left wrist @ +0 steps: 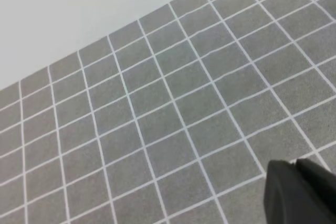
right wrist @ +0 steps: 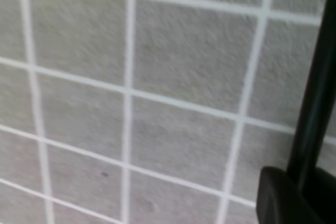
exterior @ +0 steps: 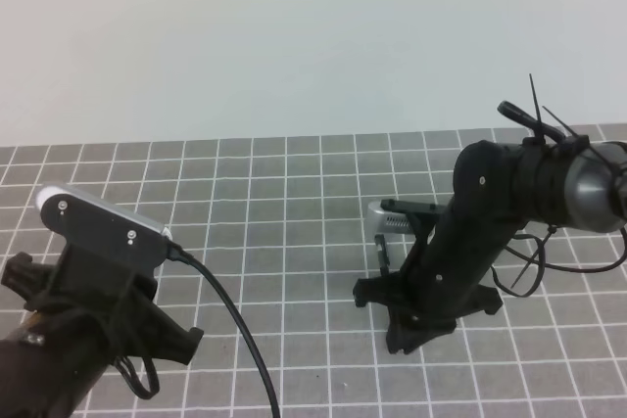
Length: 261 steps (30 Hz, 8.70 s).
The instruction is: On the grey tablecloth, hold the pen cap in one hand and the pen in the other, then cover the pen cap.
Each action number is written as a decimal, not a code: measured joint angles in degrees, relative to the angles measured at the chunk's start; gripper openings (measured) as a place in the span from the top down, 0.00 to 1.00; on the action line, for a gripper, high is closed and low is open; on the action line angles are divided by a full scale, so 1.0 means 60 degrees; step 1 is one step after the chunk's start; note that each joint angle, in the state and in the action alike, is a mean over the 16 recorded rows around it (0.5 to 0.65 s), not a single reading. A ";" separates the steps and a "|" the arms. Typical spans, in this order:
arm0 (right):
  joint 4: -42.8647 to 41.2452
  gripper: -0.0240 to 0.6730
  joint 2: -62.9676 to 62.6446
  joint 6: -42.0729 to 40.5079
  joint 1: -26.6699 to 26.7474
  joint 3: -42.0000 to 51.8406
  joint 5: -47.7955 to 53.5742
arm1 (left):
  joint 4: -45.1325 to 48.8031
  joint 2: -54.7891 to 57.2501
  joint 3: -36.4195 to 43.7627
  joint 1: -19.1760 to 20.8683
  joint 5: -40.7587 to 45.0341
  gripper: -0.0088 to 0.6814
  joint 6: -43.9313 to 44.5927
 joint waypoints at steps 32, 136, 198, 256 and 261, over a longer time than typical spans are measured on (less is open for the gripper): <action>-0.0276 0.61 -0.0450 0.0042 0.0000 -0.0013 -0.0522 | 0.0000 0.0000 0.0000 0.0000 0.0062 0.99 -0.0247; -0.8512 0.96 -1.6452 0.2634 0.0080 0.9365 -0.0742 | 0.2431 -0.5703 0.1548 -0.0107 0.1670 0.99 -0.3340; -0.8535 0.96 -1.6435 0.2634 0.0080 0.9365 -0.0773 | 1.5450 -1.1026 0.5259 0.5313 0.7123 0.99 -1.6519; -0.8441 0.96 -1.6825 0.3069 -0.1132 0.9677 -0.1859 | 1.5351 -1.1027 0.5259 0.6396 0.7911 0.99 -1.6844; -0.8356 0.96 -1.7044 0.3439 -0.2297 1.0382 -0.3447 | 1.5351 -1.1027 0.5259 0.6396 0.7911 0.99 -1.6844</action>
